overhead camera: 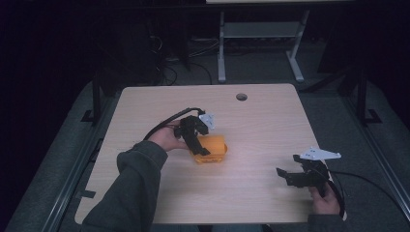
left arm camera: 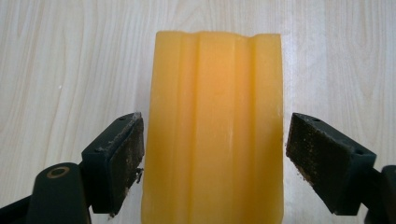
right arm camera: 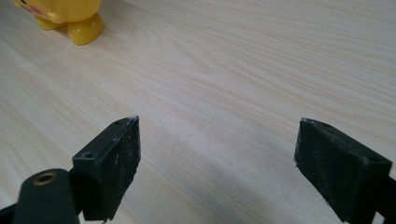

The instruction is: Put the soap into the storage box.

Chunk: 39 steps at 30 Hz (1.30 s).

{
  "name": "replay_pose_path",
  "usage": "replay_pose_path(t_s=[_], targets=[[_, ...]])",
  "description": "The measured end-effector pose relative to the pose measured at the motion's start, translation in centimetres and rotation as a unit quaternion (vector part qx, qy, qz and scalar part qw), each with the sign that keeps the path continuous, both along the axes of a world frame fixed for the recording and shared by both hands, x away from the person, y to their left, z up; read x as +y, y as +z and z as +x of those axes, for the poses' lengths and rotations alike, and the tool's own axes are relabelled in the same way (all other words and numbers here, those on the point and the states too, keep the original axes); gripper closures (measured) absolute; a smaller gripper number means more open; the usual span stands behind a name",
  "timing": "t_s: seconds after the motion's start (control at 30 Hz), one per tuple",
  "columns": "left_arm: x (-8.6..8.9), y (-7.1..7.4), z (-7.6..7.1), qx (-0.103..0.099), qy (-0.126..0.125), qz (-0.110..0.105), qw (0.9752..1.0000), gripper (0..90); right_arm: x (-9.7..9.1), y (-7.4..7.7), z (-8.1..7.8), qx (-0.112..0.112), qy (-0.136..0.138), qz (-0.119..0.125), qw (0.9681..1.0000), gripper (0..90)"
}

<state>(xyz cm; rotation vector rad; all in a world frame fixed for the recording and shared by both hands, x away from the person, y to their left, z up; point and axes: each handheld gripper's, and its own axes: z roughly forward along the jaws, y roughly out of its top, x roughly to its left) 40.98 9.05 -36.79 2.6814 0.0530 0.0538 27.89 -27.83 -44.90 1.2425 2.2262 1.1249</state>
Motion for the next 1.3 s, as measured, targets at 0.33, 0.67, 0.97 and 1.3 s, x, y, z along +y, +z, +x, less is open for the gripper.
replay_pose_path(t_s=[0.33, 0.67, 0.97, 1.3], targets=[[0.8, 0.9, -0.6, -0.01, 0.007, -0.009, 0.9999, 18.6, 0.0, 0.0, 0.0, -0.001, 0.0, -0.002, 1.0, 13.9], [1.9, 1.5, -1.4, -0.018, 0.018, -0.024, 0.9994, 18.3, 0.1, 0.0, 0.0, -0.001, -0.004, -0.003, 1.0, 13.9], [2.7, 2.2, -2.2, -0.026, 0.017, -0.025, 0.9992, 18.9, 0.1, 0.0, 0.0, -0.002, -0.005, -0.004, 1.0, 13.9], [3.3, 2.2, -3.1, -0.03, 0.02, -0.028, 0.9989, 18.6, 0.0, 0.0, 0.0, -0.004, -0.005, -0.005, 1.0, 13.9]])
